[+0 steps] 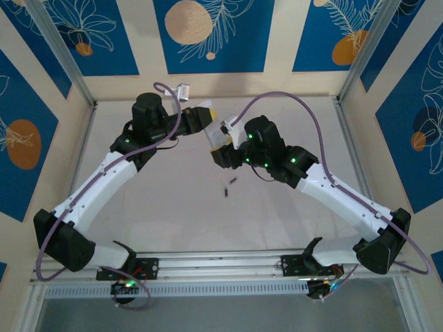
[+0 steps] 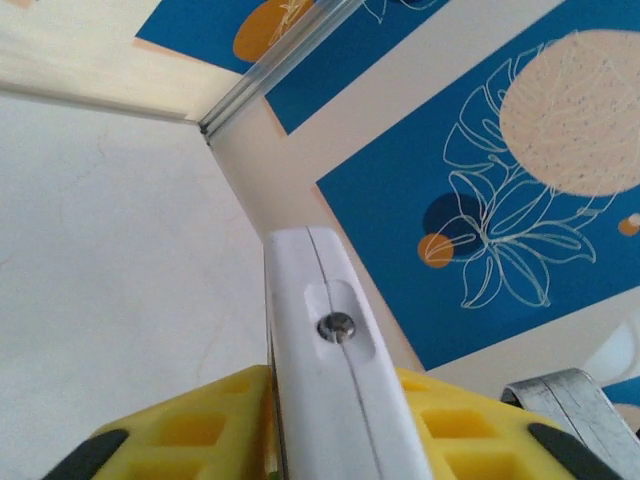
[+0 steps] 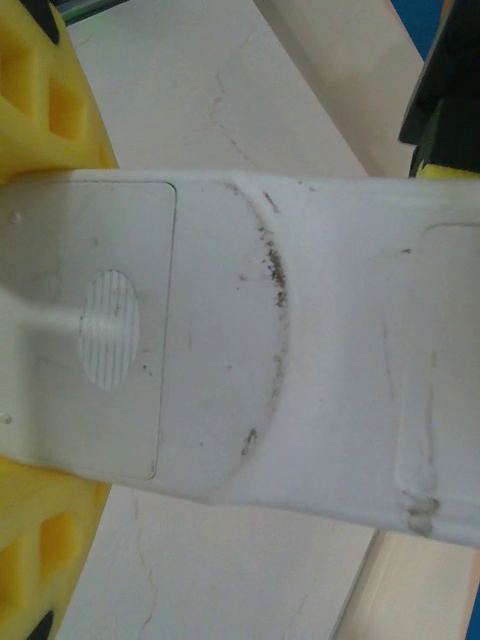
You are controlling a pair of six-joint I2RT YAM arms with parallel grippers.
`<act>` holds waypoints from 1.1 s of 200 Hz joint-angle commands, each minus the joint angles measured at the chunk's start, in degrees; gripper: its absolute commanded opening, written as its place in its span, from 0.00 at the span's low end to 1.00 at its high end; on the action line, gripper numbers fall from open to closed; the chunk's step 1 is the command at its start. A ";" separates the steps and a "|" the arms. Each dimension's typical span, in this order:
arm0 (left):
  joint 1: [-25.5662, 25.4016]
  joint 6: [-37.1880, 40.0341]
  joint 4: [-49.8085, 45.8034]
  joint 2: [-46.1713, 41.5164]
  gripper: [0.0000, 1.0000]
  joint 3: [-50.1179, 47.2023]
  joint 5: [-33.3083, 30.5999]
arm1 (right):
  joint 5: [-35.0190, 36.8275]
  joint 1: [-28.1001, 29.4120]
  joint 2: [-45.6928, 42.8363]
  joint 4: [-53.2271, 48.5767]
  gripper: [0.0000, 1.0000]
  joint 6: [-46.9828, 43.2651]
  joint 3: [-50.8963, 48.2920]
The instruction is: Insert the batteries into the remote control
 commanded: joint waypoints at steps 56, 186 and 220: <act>0.47 -4.06 16.59 -3.02 0.09 -5.17 2.67 | -12.97 -7.24 -9.48 11.84 0.94 21.81 -5.39; 0.57 -8.12 29.90 -4.52 0.05 -10.55 -1.08 | -20.08 -13.52 -8.30 64.15 0.83 60.03 -30.46; 0.55 -8.61 31.16 -4.78 0.05 -11.03 -1.54 | -19.66 -11.68 -6.23 65.00 0.68 59.83 -29.50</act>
